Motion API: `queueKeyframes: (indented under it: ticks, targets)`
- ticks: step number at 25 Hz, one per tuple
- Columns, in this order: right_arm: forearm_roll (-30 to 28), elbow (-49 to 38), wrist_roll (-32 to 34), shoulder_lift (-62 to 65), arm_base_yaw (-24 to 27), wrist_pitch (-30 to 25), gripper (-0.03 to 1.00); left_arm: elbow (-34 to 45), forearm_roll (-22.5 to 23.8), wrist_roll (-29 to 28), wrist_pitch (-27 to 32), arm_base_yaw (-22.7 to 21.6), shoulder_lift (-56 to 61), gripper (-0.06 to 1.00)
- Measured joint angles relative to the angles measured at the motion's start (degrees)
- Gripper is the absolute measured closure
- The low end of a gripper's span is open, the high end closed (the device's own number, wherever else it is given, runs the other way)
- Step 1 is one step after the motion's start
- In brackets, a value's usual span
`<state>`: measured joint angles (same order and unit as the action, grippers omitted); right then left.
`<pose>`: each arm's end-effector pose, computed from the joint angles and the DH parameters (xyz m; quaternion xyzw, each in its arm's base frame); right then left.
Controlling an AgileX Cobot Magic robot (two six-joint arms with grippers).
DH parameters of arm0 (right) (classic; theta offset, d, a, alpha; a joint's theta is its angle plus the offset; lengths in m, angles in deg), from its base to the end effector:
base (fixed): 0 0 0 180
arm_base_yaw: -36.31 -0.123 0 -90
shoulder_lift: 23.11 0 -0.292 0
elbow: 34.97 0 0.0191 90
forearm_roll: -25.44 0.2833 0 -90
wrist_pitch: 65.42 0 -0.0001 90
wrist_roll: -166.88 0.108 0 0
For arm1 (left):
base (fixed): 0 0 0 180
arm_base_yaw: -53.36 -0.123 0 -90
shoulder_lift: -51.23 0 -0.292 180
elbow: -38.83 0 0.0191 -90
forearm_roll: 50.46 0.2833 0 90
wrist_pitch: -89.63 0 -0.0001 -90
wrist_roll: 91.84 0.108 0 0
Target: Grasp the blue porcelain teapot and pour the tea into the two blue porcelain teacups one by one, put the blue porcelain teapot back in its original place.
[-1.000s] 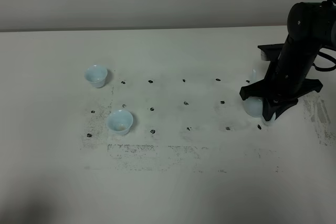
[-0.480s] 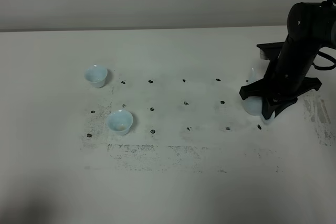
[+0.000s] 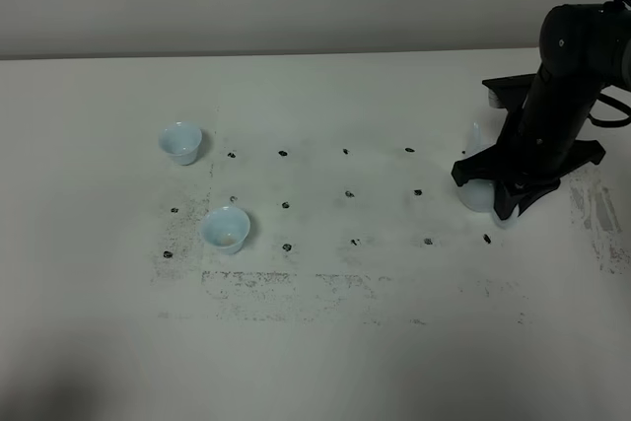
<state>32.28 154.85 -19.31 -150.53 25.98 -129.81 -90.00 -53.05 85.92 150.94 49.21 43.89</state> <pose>0.4247 0.0892 0.1333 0.1169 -0.9916 -0.0527 0.0192 0.0358 -0.0017 0.2709 -0.0477 0.8637 -0.0142 0.5015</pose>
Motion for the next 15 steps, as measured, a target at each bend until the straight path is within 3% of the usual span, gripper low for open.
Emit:
queueKeyframes:
  ticks: [6,15]
  targets:
    - [-0.2,1.6,-1.8,3.7,0.0,-3.9,0.91,0.0,0.0,0.0,0.0,0.0,0.0,0.26]
    - [-1.4,16.9,-5.9,2.6,-4.6,-5.7,0.91,0.0,0.0,0.0,0.0,0.0,0.0,0.26]
